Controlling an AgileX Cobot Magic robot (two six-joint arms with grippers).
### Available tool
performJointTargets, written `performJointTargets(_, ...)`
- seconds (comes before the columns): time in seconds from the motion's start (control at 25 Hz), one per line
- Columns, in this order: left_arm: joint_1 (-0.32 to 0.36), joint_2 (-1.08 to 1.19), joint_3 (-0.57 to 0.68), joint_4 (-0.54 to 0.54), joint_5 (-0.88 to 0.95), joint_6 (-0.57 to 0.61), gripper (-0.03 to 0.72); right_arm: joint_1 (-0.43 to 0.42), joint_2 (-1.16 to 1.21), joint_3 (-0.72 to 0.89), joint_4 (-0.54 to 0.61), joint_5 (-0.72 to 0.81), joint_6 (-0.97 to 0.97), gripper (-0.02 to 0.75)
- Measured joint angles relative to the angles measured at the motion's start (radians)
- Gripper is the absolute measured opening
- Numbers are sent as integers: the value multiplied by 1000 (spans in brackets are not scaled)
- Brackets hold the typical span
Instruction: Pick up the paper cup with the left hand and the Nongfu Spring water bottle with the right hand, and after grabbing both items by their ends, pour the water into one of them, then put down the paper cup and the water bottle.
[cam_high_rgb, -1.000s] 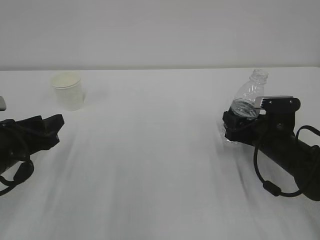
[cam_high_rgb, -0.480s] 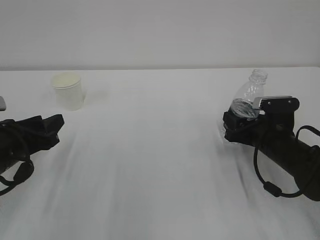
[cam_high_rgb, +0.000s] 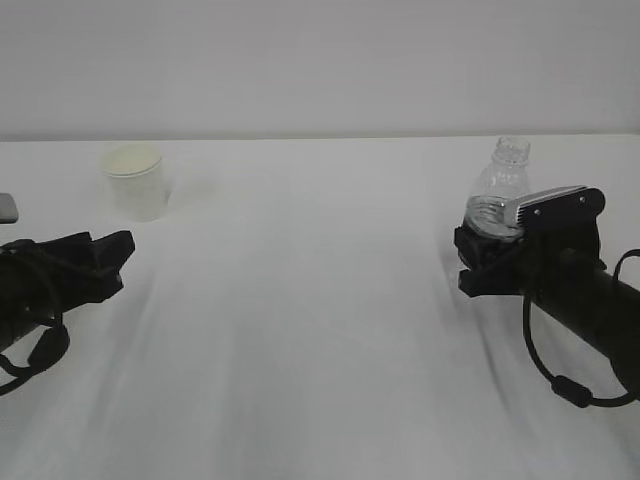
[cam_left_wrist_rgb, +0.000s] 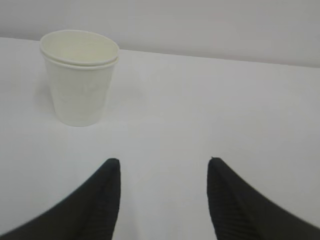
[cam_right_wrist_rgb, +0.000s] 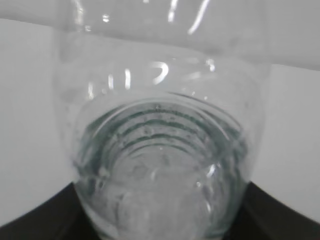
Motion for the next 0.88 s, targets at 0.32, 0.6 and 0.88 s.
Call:
performJointTargets(0.32,0,0,0,6,0,0,398,0,-63,51,0,2,-17,428)
performJointTargets(0.6,0,0,0,6,0,0,398,0,-140,108,0,2,-45,428)
performJointTargets(0.88,0,0,0,4,0,0,398,0,-206,140,2,4,-49,428)
